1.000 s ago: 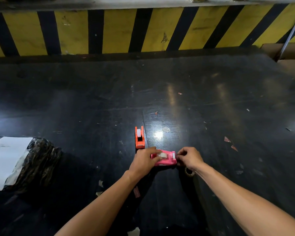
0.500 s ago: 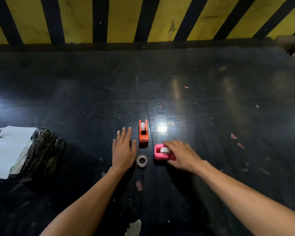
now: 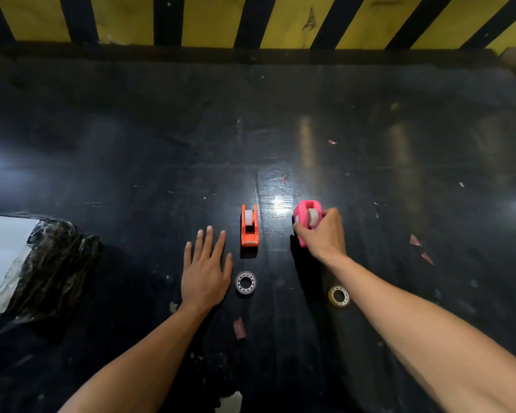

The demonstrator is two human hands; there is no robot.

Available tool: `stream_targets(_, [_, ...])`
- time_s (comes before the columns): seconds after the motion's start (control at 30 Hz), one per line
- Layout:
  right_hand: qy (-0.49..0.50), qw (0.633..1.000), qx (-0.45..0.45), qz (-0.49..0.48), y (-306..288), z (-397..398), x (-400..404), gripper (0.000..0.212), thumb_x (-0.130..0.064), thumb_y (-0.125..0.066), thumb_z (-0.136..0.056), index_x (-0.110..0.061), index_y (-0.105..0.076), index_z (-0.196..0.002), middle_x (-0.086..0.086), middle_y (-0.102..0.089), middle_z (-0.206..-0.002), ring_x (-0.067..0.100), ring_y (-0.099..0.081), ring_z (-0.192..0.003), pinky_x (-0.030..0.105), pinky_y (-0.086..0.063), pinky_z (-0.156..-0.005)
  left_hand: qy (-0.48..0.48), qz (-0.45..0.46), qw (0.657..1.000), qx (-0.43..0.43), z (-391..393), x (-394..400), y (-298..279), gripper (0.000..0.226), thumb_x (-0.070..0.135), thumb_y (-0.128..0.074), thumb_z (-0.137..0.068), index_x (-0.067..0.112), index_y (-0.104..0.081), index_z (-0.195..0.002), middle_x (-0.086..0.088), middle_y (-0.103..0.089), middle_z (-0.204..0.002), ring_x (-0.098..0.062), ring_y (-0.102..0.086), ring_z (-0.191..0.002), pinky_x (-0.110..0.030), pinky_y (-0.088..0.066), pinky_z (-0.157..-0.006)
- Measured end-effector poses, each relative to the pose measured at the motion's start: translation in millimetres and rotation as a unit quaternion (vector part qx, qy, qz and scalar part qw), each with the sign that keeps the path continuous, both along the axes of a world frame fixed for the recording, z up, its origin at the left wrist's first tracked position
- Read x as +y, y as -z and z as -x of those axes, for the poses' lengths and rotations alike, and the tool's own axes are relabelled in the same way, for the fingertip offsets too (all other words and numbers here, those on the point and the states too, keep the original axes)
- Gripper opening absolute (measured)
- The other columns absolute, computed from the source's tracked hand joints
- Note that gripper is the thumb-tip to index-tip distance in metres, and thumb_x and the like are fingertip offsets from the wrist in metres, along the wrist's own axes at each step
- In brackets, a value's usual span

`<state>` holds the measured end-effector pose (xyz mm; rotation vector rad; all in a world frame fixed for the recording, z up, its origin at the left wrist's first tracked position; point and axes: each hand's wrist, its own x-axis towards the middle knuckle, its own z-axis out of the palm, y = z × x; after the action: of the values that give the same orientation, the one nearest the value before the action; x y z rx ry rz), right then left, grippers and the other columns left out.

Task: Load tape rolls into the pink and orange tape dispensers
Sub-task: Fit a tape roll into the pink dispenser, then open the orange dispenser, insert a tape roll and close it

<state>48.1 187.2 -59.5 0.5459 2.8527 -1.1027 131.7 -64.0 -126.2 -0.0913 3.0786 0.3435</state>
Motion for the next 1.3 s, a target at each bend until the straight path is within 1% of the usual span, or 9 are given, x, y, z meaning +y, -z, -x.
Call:
stream_targets(0.33, [0.023, 0.998, -0.052, -0.041, 0, 14, -17, 0.078, -0.048, -0.074, -0.070, -0.004, -0.037, -0.122, 0.019, -0.047, -0.127, 0.039, -0.047, -0.116, 0.045, -0.042, -0.093, -0.007, -0.034, 0.999, 0.018, 2, -1, -4, 0.060, 0.047, -0.031, -0.098, 0.027, -0.027, -0.154, -0.001, -0.019, -0.165, -0.018, -0.009, -0.154, -0.046, -0.010, -0.125])
stream_targets(0.4, [0.029, 0.997, -0.010, -0.076, -9, 10, -22, 0.082, -0.053, -0.069, -0.072, -0.008, -0.034, -0.132, 0.018, -0.044, -0.132, 0.038, -0.042, -0.120, 0.048, -0.038, -0.097, -0.035, -0.096, 0.994, 0.030, 6, -1, -11, 0.057, 0.041, -0.040, -0.098, 0.024, -0.034, -0.152, -0.001, -0.030, -0.162, -0.019, -0.019, -0.152, -0.045, -0.015, -0.124])
stream_targets(0.5, [-0.068, 0.985, 0.129, -0.097, -15, 0, -39, 0.063, -0.038, -0.059, -0.084, -0.010, -0.038, -0.136, 0.014, -0.048, -0.129, 0.035, -0.043, -0.120, 0.045, -0.035, -0.104, -0.093, -0.205, 0.973, 0.040, 23, 6, -24, 0.046, 0.025, -0.053, -0.098, 0.017, -0.048, -0.144, -0.004, -0.050, -0.144, -0.024, -0.039, -0.138, -0.042, -0.030, -0.112])
stream_targets(0.63, [-0.209, 0.976, -0.012, 0.067, -8, -12, -73, 0.053, -0.023, -0.044, -0.097, -0.008, -0.032, -0.146, 0.015, -0.042, -0.146, 0.030, -0.039, -0.136, 0.040, -0.030, -0.114, -0.129, -0.374, 0.918, -0.020, 49, 32, -60, 0.037, 0.012, -0.049, -0.099, 0.010, -0.058, -0.135, 0.003, -0.060, -0.119, -0.014, -0.053, -0.114, -0.025, -0.036, -0.097])
stream_targets(0.77, [-0.192, 0.970, -0.072, 0.133, -12, -17, -86, 0.035, -0.017, -0.039, -0.098, -0.013, -0.053, -0.130, 0.011, -0.061, -0.128, 0.026, -0.056, -0.116, 0.029, -0.040, -0.092, -0.176, -0.519, 0.829, -0.108, 57, 43, -58, 0.031, 0.024, -0.052, -0.086, 0.034, -0.077, -0.102, -0.001, -0.078, -0.102, -0.021, -0.073, -0.097, -0.045, -0.055, -0.096])
stream_targets(0.83, [-0.140, 0.966, -0.082, 0.204, -13, -21, -81, 0.028, -0.017, -0.044, -0.097, -0.015, -0.058, -0.121, 0.008, -0.065, -0.123, 0.021, -0.061, -0.108, 0.033, -0.046, -0.095, -0.202, -0.568, 0.788, -0.123, 53, 45, -59, 0.026, 0.020, -0.057, -0.086, 0.024, -0.075, -0.104, -0.006, -0.078, -0.098, -0.024, -0.075, -0.091, -0.048, -0.059, -0.090])
stream_targets(0.97, [-0.085, 0.943, -0.059, 0.317, -15, -41, -64, 0.015, -0.013, -0.058, -0.093, -0.013, -0.056, -0.108, 0.011, -0.068, -0.109, 0.022, -0.066, -0.100, 0.036, -0.053, -0.090, -0.217, -0.653, 0.713, -0.135, 35, 51, -75, 0.019, 0.006, -0.061, -0.094, 0.002, -0.063, -0.113, -0.020, -0.074, -0.100, -0.026, -0.074, -0.080, -0.032, -0.062, -0.067])
stream_targets(1.13, [-0.060, 0.891, -0.096, 0.439, -19, -68, -44, 0.014, -0.011, -0.061, -0.092, -0.015, -0.055, -0.103, 0.021, -0.070, -0.102, 0.030, -0.069, -0.086, 0.046, -0.057, -0.081, -0.194, -0.680, 0.688, -0.165, 15, 52, -80, 0.021, 0.005, -0.064, -0.093, -0.003, -0.059, -0.112, -0.023, -0.073, -0.098, -0.024, -0.075, -0.074, -0.028, -0.059, -0.060])
stream_targets(1.3, [-0.002, 0.868, -0.098, 0.486, -26, -73, -37, 0.022, -0.011, -0.057, -0.094, -0.013, -0.052, -0.116, 0.016, -0.069, -0.099, 0.023, -0.068, -0.074, 0.034, -0.054, -0.064, -0.274, -0.693, 0.652, -0.137, 14, 51, -83, 0.022, 0.010, -0.070, -0.090, 0.000, -0.061, -0.108, -0.019, -0.072, -0.087, -0.025, -0.068, -0.068, -0.032, -0.058, -0.059])
